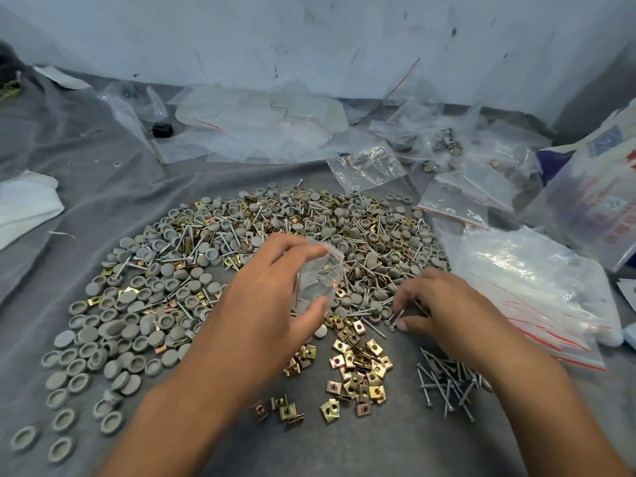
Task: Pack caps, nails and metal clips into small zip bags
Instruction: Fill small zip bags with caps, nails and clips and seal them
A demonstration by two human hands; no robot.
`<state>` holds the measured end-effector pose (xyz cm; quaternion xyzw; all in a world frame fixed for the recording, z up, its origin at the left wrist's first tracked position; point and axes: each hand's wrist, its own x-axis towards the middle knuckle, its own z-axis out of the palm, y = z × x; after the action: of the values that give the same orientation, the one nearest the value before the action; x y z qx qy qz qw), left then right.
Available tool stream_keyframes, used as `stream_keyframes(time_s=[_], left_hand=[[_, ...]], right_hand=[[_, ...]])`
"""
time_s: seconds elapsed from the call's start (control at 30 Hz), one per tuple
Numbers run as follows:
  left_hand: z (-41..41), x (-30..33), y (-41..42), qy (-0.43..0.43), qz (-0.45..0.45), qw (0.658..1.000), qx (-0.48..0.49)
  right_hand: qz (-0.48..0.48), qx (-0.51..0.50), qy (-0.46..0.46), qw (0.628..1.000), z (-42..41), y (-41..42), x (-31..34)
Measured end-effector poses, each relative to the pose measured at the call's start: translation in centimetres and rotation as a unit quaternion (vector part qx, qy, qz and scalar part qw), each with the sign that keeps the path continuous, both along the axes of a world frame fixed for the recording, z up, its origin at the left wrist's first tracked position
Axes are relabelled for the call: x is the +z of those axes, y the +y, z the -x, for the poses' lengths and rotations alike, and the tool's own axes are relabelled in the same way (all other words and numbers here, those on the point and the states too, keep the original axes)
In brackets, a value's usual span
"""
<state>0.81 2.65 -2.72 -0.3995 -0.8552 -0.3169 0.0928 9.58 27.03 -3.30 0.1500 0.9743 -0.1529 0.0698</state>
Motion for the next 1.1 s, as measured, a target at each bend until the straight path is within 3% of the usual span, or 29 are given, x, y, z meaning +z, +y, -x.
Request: stream_keyframes(time_s=[0.43,0.7,0.77,0.87,0.97,1.1], left_hand=[[0.0,0.3,-0.3,0.001,0.008,1.000,0.002],[-0.2,0.4,-0.1,-0.009,0.019,1.000,0.010],[-0.3,0.4,0.0,-0.010,0.018,1.000,0.007],[-0.4,0.4,0.1,-0.014,0.010,1.000,0.008],[-0.5,0.4,0.3,-0.018,-0.004,1.000,-0.003],[-0.4,0.4,0.4,-0.013,-0.011,1.000,-0.004]], right_hand=[[0.015,0.068,-0.025,0.997,-0.2,1.0,-0.1],[-0.059,0.084,-0.020,0.995,-0.9,-0.5,0.1],[0.020,0.052,0.031,0.998,-1.2,-1.3,0.8],[0.134,0.054,0.227,0.963,-0.6,-4.0,2.1],[0.088,0.142,0.356,0.919,0.2,-6.9,2.7],[0.024,0.161,0.386,0.908,0.9,-7.9,2.1]])
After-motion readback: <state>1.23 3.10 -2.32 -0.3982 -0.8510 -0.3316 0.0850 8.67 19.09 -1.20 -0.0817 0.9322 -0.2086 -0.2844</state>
